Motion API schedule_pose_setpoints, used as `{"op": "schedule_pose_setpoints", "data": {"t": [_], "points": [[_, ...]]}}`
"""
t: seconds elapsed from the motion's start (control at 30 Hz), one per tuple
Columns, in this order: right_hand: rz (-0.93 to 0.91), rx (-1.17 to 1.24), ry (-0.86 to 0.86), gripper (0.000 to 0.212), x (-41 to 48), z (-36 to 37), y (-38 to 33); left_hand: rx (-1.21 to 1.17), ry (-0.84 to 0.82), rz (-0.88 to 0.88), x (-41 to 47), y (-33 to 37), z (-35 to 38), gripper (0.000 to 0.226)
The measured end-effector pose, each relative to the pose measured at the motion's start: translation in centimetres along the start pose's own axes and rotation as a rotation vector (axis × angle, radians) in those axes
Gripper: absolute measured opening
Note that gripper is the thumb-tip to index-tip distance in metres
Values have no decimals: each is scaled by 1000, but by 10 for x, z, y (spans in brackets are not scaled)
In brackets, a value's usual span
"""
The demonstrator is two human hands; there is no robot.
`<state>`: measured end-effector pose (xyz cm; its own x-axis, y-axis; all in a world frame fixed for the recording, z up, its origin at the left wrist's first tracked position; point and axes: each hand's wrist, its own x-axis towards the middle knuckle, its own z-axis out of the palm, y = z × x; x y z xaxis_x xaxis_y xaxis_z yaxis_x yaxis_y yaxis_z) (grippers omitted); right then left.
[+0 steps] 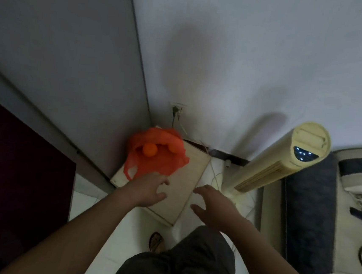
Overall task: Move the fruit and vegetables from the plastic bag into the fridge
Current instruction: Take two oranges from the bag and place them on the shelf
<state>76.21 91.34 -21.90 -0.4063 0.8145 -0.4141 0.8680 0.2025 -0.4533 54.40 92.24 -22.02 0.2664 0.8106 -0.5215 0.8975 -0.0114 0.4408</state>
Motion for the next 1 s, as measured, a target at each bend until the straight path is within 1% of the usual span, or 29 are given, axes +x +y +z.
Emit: {"op": "schedule_pose_setpoints", "data": {"t": [0.2,0.37,0.5,0.63,0.7,0.87,1.0], "points": [[-128,-68,-120,47,89,-8,-20,-29,49,-109,17,-54,-23,42],[-220,-67,-193,48,152,-8,-18,-89,113,-193,40,-77,-29,41],[-268,-68,-261,50,193,15,-3,-153,158,-261,73,-83,-8,44],[-279,-76,-311,51,222,49,17,-187,201,-274,106,-82,28,45],[-261,-71,-303,49,227,61,27,-204,213,-282,118,-84,43,45],[-256,-51,-219,47,236,86,44,-295,268,-293,132,-106,69,43],[-235,20,-93,47,242,117,51,-322,334,-241,143,-129,87,43]]}}
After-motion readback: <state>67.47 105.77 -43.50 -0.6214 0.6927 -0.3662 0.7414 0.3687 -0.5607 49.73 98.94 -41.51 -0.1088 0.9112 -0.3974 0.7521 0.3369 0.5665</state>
